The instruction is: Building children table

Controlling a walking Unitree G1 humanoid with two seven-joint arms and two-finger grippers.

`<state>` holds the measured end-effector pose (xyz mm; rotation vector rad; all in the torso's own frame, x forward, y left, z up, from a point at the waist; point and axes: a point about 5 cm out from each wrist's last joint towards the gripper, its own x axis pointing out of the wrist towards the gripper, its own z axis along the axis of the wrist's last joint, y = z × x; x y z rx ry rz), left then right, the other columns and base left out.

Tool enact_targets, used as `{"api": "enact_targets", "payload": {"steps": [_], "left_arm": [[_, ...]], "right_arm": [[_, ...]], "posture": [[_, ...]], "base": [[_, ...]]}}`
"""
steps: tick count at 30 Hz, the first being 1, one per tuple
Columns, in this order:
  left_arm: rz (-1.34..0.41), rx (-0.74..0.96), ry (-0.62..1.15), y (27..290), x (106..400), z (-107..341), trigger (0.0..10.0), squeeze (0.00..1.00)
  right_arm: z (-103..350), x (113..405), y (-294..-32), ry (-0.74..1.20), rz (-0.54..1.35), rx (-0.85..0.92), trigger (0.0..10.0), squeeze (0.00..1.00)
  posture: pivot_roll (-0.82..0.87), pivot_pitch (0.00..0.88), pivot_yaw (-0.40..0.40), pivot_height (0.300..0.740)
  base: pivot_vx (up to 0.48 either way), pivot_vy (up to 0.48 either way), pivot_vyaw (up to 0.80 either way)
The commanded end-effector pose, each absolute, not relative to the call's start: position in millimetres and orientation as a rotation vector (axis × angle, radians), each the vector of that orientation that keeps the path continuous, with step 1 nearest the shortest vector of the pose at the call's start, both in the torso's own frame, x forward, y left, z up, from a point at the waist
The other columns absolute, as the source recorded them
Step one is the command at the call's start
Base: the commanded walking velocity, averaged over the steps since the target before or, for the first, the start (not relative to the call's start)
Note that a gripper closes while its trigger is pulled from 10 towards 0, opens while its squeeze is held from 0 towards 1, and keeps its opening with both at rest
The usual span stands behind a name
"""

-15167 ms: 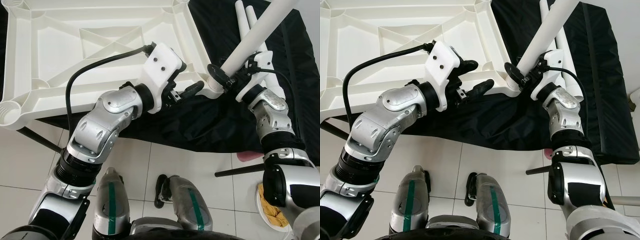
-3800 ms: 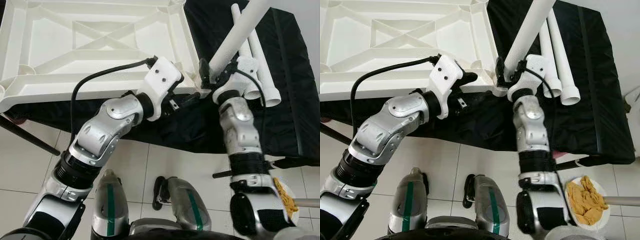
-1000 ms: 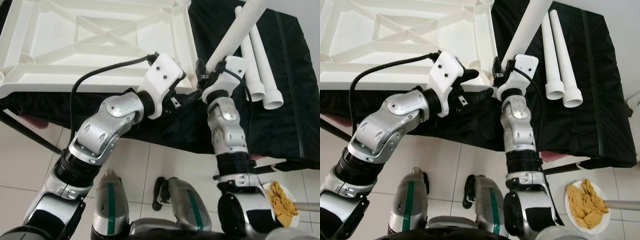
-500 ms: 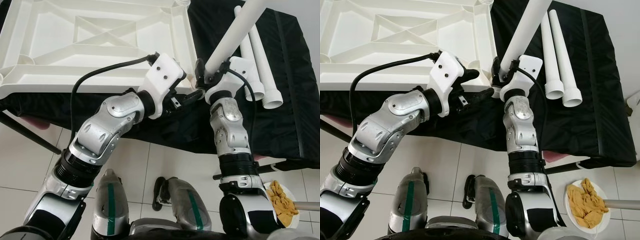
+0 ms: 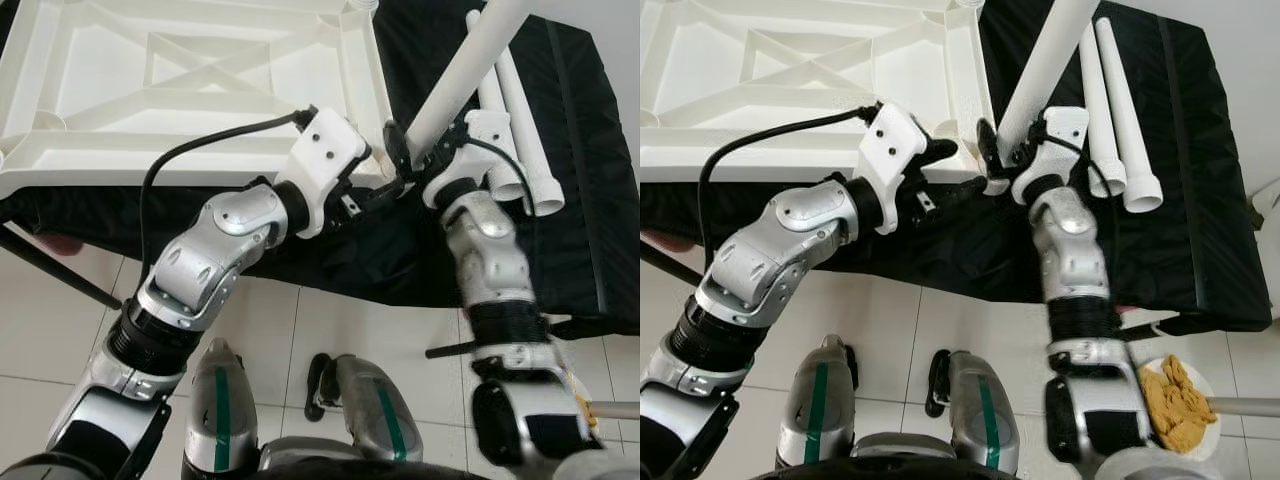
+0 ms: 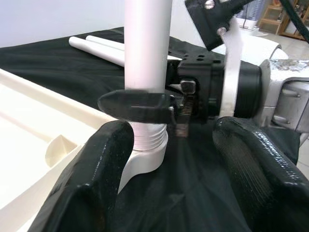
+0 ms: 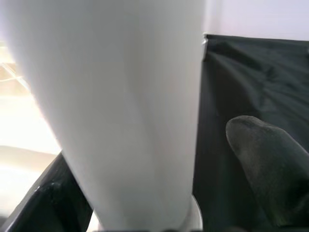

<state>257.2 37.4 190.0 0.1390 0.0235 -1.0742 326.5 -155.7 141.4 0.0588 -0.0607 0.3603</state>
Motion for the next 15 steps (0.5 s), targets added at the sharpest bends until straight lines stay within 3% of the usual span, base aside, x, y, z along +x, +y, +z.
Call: {"api": "enact_targets", "payload": {"steps": [1, 15], "left_arm": [[-1.118, 0.134, 0.028, 35.7, 252.5, 190.1, 10.0, 0.0], [-1.118, 0.131, 0.032, 37.1, 251.3, 191.1, 10.0, 0.0]], "right_arm": [[138.6, 326.6, -158.1, -0.051, 0.376, 0.067, 10.0, 0.0], [141.9, 338.2, -173.9, -0.053, 0.601, 0.015, 10.0, 0.0]], "posture": [[0.12, 0.044, -0.127, 0.74], [0.13, 0.063, -0.121, 0.74]], "base": [[0.0, 0.0, 0.0], [0.0, 0.0, 0.0]]}}
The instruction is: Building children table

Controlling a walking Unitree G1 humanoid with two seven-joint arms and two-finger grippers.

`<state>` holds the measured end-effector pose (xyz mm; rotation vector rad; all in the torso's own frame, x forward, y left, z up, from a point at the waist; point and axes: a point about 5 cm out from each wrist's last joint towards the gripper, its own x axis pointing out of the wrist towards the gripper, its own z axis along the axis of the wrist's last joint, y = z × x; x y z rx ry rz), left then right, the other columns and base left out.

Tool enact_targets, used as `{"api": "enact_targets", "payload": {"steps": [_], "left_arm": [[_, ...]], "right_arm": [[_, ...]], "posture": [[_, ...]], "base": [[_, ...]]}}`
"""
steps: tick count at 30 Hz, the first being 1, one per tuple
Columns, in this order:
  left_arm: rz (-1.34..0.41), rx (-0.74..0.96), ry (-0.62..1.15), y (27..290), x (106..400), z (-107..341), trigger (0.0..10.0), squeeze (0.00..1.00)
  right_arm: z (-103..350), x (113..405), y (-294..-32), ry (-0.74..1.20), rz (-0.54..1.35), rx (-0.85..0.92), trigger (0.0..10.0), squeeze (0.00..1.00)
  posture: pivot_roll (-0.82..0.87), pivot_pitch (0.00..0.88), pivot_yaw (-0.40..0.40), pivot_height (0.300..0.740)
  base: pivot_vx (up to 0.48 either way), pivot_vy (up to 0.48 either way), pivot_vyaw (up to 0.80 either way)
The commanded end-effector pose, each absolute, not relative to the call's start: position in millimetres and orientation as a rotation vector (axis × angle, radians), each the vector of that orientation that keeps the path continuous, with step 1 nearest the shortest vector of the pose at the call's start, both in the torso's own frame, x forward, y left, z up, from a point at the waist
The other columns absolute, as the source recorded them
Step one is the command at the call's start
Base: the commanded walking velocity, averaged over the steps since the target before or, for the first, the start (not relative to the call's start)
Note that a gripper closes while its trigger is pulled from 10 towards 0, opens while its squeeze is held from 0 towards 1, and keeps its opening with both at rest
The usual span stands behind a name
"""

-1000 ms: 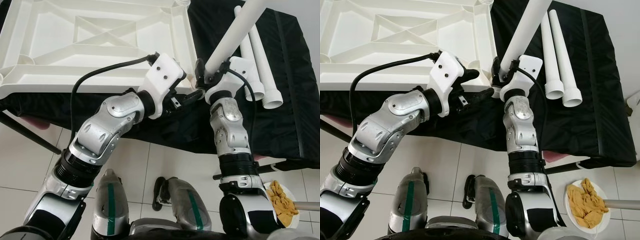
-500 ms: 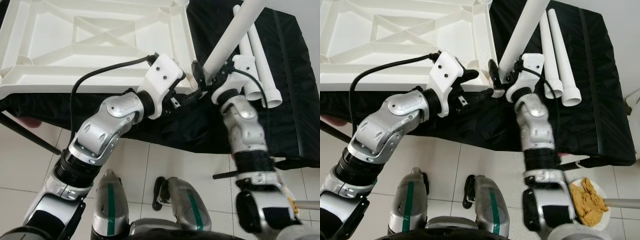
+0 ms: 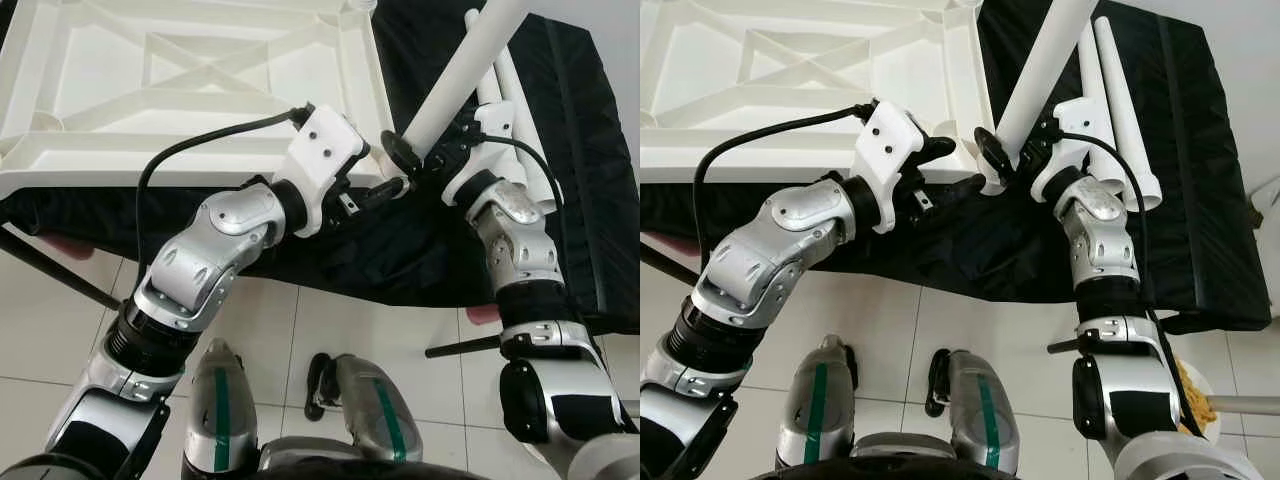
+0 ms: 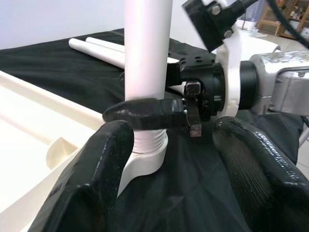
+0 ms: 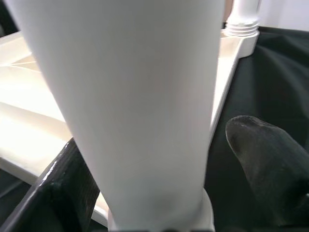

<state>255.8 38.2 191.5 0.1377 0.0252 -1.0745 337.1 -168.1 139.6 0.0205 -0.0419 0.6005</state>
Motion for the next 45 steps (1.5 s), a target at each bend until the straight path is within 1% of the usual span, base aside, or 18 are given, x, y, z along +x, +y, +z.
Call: {"api": "enact_targets", "payload": {"steps": [1, 8, 9, 10, 11, 22, 23, 27, 37, 39, 43, 45], "left_arm": [[-1.119, 0.131, 0.033, 37.0, 251.0, 191.0, 10.0, 0.0], [-1.123, 0.132, 0.034, 36.8, 250.5, 191.6, 10.0, 0.0], [-1.123, 0.133, 0.034, 36.7, 250.7, 191.8, 10.0, 0.0], [-1.123, 0.133, 0.034, 36.7, 250.7, 191.8, 10.0, 0.0], [-1.124, 0.133, 0.033, 36.6, 250.8, 192.0, 10.0, 0.0], [-1.121, 0.135, 0.031, 36.4, 251.3, 192.9, 10.0, 0.0], [-1.121, 0.134, 0.031, 36.3, 251.3, 192.9, 10.0, 0.0], [-1.122, 0.133, 0.031, 36.1, 251.4, 192.9, 10.0, 0.0], [-1.129, 0.134, 0.034, 35.9, 250.8, 191.9, 10.0, 0.0], [-1.135, 0.135, 0.035, 35.4, 250.8, 191.5, 10.0, 0.0], [-1.139, 0.136, 0.035, 34.8, 250.7, 191.1, 10.0, 0.0], [-1.145, 0.138, 0.034, 34.1, 250.6, 190.9, 10.0, 0.0]], "right_arm": [[141.9, 339.3, -173.8, -0.053, 0.615, 0.02, 10.0, 0.0], [139.7, 343.4, -173.1, -0.046, 0.666, 0.035, 10.0, 0.0], [139.5, 344.5, -173.7, -0.047, 0.672, 0.04, 2.6, 0.0], [139.5, 344.5, -173.7, -0.047, 0.672, 0.04, 2.6, 0.0], [139.1, 345.2, -174.2, -0.046, 0.678, 0.045, 0.0, 0.0], [134.1, 344.2, -176.2, -0.04, 0.705, 0.068, 0.0, 0.0], [133.8, 343.9, -176.3, -0.039, 0.701, 0.072, 10.0, 0.0], [133.7, 344.0, -176.5, -0.043, 0.689, 0.079, 10.0, 0.0], [129.8, 340.2, -172.4, -0.054, 0.584, 0.087, 10.0, 0.0], [128.5, 338.9, -170.4, -0.049, 0.533, 0.077, 10.0, 0.0], [128.3, 337.7, -169.0, -0.051, 0.503, 0.069, 10.0, 0.0], [128.5, 336.1, -167.2, -0.059, 0.446, 0.073, 10.0, 0.0]], "posture": [[0.13, 0.062, -0.121, 0.74], [0.13, 0.065, -0.117, 0.74], [0.13, 0.064, -0.116, 0.74], [0.13, 0.064, -0.116, 0.74], [0.13, 0.063, -0.116, 0.74], [0.13, 0.062, -0.119, 0.74], [0.13, 0.062, -0.119, 0.74], [0.13, 0.06, -0.118, 0.74], [0.12, 0.052, -0.114, 0.74], [0.12, 0.048, -0.113, 0.74], [0.11, 0.043, -0.112, 0.74], [0.11, 0.037, -0.109, 0.74]], "base": [[0.0, 0.0, 0.0], [0.0, 0.0, 0.0], [0.0, 0.0, 0.0], [0.0, 0.0, 0.0], [0.0, 0.0, 0.0], [0.0, 0.0, 0.0], [0.0, 0.0, 0.0], [0.0, 0.0, 0.0], [0.0, 0.0, 0.0], [0.0, 0.0, 0.0], [0.0, 0.0, 0.0], [0.0, 0.0, 0.0]]}}
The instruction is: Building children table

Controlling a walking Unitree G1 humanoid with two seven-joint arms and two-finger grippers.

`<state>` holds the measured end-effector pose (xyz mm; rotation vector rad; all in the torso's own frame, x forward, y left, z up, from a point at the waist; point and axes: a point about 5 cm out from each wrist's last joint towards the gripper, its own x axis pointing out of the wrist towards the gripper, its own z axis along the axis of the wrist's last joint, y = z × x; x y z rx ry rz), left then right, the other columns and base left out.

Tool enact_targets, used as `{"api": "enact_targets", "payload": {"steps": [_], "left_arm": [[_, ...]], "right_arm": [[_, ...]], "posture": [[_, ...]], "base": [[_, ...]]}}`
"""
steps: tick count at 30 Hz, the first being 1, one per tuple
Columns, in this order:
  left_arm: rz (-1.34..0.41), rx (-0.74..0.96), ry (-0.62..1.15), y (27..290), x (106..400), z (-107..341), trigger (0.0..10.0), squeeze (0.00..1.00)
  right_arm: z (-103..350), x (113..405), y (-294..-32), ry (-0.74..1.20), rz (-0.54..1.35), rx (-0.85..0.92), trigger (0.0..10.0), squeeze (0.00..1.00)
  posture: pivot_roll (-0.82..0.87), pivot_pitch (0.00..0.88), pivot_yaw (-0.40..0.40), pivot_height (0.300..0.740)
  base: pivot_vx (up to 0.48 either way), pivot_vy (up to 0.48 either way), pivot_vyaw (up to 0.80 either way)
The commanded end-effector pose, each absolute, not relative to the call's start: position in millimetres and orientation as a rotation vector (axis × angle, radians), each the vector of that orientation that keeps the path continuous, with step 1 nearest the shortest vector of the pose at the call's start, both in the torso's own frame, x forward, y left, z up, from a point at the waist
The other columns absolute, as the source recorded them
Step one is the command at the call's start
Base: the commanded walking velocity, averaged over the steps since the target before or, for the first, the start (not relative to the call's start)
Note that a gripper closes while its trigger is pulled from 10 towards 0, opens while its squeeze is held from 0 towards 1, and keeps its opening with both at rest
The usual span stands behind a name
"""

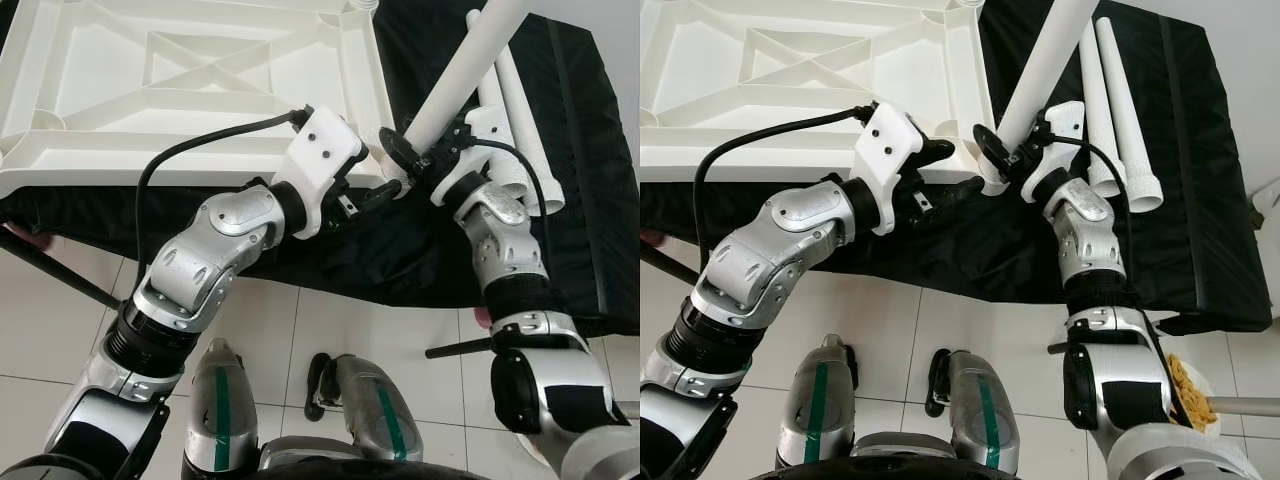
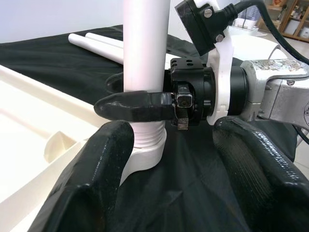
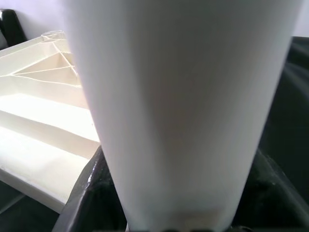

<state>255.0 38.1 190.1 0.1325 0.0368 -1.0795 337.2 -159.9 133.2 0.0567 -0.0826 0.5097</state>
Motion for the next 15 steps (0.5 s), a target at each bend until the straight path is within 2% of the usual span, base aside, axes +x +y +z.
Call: {"api": "enact_targets", "payload": {"steps": [1, 5, 15], "left_arm": [[-1.147, 0.138, 0.033, 33.9, 250.6, 190.9, 10.0, 0.0], [-1.153, 0.139, 0.034, 33.4, 250.5, 190.7, 10.0, 0.0], [-1.161, 0.143, 0.036, 32.5, 250.1, 189.9, 10.0, 0.0]], "right_arm": [[128.5, 335.6, -166.7, -0.06, 0.418, 0.076, 10.0, 0.0], [127.7, 333.7, -161.4, -0.064, 0.367, 0.086, 10.0, 0.0], [123.4, 331.0, -150.1, -0.035, 0.08, 0.092, 10.0, 0.0]], "posture": [[0.11, 0.037, -0.109, 0.74], [0.11, 0.03, -0.108, 0.74], [0.11, 0.021, -0.108, 0.74]], "base": [[0.0, 0.0, 0.0], [0.0, 0.0, 0.0], [0.0, 0.0, 0.0]]}}
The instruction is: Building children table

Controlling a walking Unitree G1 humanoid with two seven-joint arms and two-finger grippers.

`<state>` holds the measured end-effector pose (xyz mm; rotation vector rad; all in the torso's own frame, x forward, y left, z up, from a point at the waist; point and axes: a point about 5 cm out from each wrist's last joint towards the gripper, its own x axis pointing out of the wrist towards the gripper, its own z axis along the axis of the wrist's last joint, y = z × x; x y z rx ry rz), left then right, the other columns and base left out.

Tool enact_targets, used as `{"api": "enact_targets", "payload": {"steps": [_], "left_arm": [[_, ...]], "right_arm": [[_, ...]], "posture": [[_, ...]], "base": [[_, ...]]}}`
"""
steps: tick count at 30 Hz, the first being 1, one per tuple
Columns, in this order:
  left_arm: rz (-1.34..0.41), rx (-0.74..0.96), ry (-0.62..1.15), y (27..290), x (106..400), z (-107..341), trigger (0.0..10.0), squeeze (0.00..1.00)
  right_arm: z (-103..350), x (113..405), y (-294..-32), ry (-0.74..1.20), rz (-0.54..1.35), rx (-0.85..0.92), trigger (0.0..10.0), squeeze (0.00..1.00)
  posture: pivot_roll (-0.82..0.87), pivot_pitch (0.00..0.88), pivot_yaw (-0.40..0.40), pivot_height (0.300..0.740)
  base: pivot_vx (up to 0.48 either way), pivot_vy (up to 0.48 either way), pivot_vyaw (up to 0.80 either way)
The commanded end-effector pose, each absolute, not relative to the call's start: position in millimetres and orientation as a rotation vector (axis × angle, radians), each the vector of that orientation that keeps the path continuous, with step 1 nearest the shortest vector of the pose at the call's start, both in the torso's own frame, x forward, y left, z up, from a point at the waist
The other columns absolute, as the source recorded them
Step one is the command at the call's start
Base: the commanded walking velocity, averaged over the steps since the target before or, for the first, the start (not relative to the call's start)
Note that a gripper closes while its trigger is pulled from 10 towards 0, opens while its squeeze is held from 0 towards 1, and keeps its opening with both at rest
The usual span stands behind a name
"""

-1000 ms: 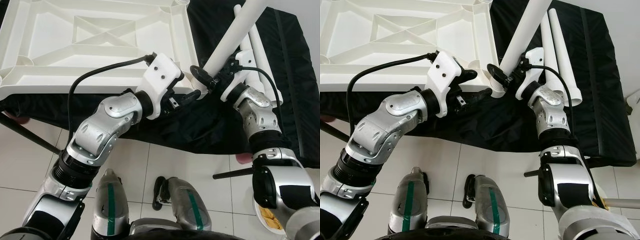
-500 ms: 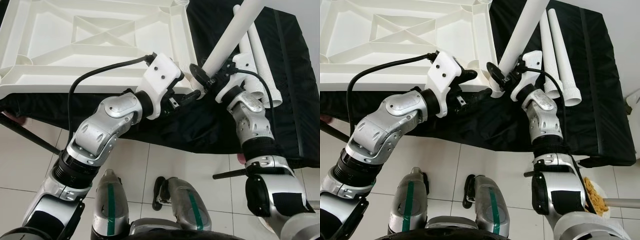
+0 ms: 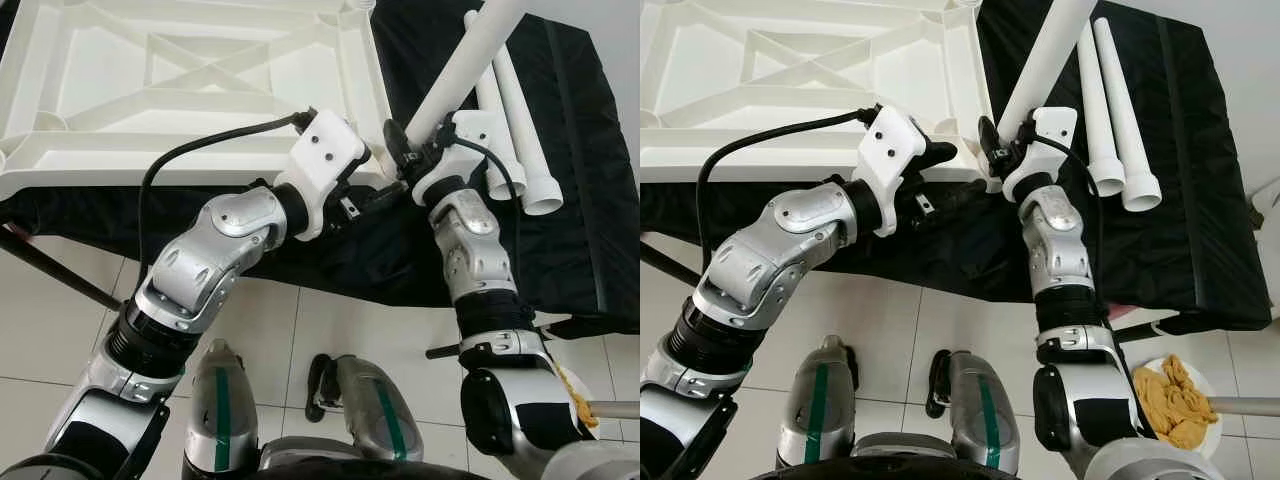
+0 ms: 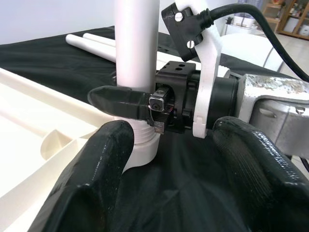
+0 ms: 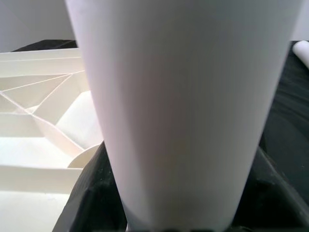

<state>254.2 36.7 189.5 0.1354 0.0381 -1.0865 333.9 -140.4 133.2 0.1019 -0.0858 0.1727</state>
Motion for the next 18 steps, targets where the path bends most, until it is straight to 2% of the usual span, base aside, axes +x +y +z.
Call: {"api": "enact_targets", "payload": {"steps": [1, 4, 7, 9, 16, 17, 18], "left_arm": [[-1.161, 0.143, 0.036, 32.5, 250.1, 189.9, 10.0, 0.0], [-1.161, 0.144, 0.037, 32.5, 249.9, 189.7, 10.0, 0.0], [-1.161, 0.147, 0.036, 32.1, 249.8, 189.4, 10.0, 0.0], [-1.16, 0.147, 0.036, 32.2, 249.6, 189.2, 10.0, 0.0], [-1.16, 0.145, 0.036, 31.7, 249.3, 188.9, 10.0, 0.0], [-1.16, 0.144, 0.036, 31.4, 249.2, 188.7, 10.0, 0.0], [-1.161, 0.144, 0.036, 31.2, 249.2, 188.6, 10.0, 0.0]], "right_arm": [[123.4, 331.0, -150.1, -0.035, 0.08, 0.092, 10.0, 0.0], [124.1, 329.9, -147.1, -0.043, 0.033, 0.09, 10.0, 0.0], [126.0, 324.3, -123.7, -0.061, 0.006, 0.124, 10.0, 0.0], [126.5, 323.3, -119.4, -0.063, 0.02, 0.135, 10.0, 0.0], [128.8, 323.3, -123.2, -0.068, 0.008, 0.132, 10.0, 0.0], [129.7, 323.2, -124.4, -0.073, 0.01, 0.14, 10.0, 1.0], [130.7, 323.0, -125.2, -0.08, 0.014, 0.145, 10.0, 1.0]], "posture": [[0.11, 0.021, -0.108, 0.74], [0.12, 0.017, -0.11, 0.74], [0.13, 0.01, -0.115, 0.74], [0.13, 0.009, -0.116, 0.74], [0.12, 0.009, -0.119, 0.74], [0.12, 0.007, -0.12, 0.74], [0.12, 0.005, -0.119, 0.74]], "base": [[0.0, 0.0, 0.0], [0.0, 0.0, 0.0], [0.0, 0.0, 0.0], [0.0, 0.0, 0.0], [0.0, 0.0, 0.0], [0.0, 0.0, 0.0], [0.0, 0.0, 0.0]]}}
